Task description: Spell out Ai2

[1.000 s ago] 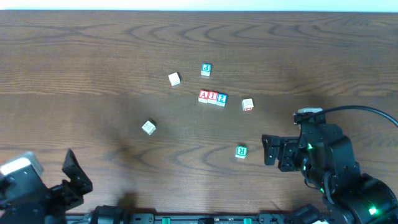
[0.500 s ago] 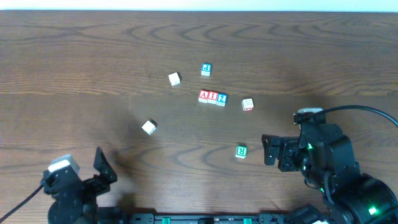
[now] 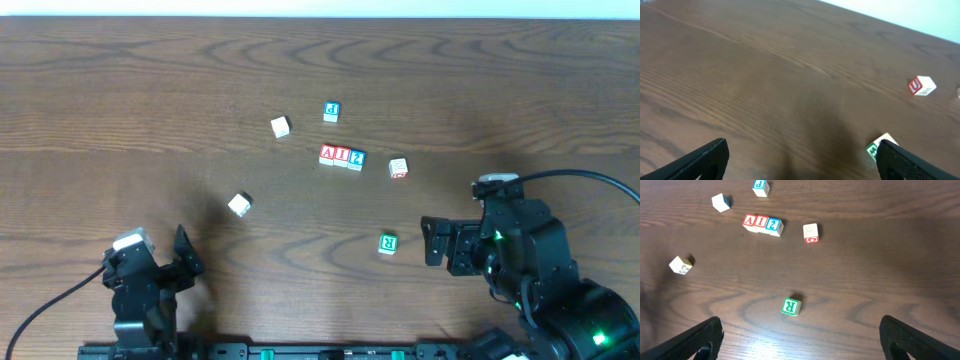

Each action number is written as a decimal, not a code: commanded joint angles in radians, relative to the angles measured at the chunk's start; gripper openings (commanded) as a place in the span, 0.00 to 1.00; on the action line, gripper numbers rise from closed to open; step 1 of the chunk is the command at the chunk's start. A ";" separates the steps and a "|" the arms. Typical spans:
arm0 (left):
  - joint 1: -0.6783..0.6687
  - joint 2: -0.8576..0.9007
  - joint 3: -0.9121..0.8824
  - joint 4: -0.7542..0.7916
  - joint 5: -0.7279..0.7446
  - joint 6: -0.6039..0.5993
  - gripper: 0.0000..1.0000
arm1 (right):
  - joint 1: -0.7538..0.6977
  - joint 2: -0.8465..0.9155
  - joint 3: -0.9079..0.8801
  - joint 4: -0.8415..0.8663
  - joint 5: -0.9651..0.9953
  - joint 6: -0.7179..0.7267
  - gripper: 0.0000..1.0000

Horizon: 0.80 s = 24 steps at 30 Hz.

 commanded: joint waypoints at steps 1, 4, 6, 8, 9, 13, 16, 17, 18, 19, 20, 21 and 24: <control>0.008 -0.011 -0.029 0.010 0.008 0.014 0.95 | 0.005 0.000 0.001 -0.002 0.000 0.007 0.99; 0.008 -0.011 -0.056 0.017 0.008 0.014 0.95 | 0.005 0.000 0.001 -0.002 0.000 0.007 0.99; 0.008 -0.011 -0.071 0.025 0.008 0.013 0.95 | 0.005 0.000 0.001 -0.002 0.000 0.007 0.99; 0.008 -0.011 -0.093 0.043 0.008 0.005 0.95 | 0.005 0.000 0.001 -0.002 0.000 0.007 0.99; 0.008 -0.011 -0.108 0.056 0.008 -0.003 0.95 | 0.005 0.000 0.001 -0.002 0.000 0.007 0.99; 0.008 -0.011 -0.118 0.072 0.012 -0.011 0.95 | 0.005 0.000 0.001 -0.002 0.000 0.007 0.99; 0.008 -0.011 -0.118 0.071 0.012 -0.011 0.95 | 0.005 0.000 0.001 -0.002 0.000 0.007 0.99; 0.008 -0.011 -0.119 0.071 0.012 -0.011 0.95 | 0.005 0.000 0.001 -0.002 0.000 0.007 0.99; 0.008 -0.011 -0.118 0.071 0.012 -0.011 0.95 | 0.005 0.000 0.001 -0.002 0.000 0.007 0.99; 0.008 -0.011 -0.118 0.071 0.012 -0.011 0.95 | 0.005 0.000 0.001 -0.002 0.000 0.007 0.99; 0.007 -0.011 -0.119 0.071 0.012 -0.011 0.95 | 0.005 0.000 0.001 -0.002 0.000 0.007 0.99; 0.008 -0.011 -0.118 0.071 0.012 -0.011 0.95 | 0.005 0.000 0.001 -0.002 0.000 0.007 0.99; 0.008 -0.011 -0.118 0.071 0.012 -0.011 0.95 | 0.005 0.000 0.001 -0.002 0.000 0.007 0.99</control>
